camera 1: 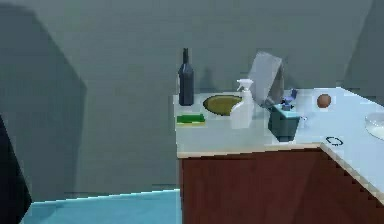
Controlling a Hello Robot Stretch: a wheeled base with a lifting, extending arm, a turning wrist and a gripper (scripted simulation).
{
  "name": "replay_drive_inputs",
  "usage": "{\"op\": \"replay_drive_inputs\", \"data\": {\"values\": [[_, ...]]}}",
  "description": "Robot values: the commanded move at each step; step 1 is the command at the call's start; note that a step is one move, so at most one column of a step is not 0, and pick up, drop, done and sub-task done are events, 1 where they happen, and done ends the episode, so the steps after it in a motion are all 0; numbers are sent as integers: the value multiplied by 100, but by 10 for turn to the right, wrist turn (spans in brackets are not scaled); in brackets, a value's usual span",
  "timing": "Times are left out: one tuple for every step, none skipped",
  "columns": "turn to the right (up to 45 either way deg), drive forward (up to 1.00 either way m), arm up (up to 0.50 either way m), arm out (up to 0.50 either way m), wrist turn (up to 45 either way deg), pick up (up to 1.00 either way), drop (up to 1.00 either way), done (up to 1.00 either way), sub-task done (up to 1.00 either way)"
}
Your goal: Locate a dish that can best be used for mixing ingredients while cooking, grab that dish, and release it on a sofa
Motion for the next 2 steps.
{"op": "replay_drive_inputs", "data": {"values": [[-390, 0, 0, 0, 0, 0, 0, 0, 0], [450, 0, 0, 0, 0, 0, 0, 0, 0]]}}
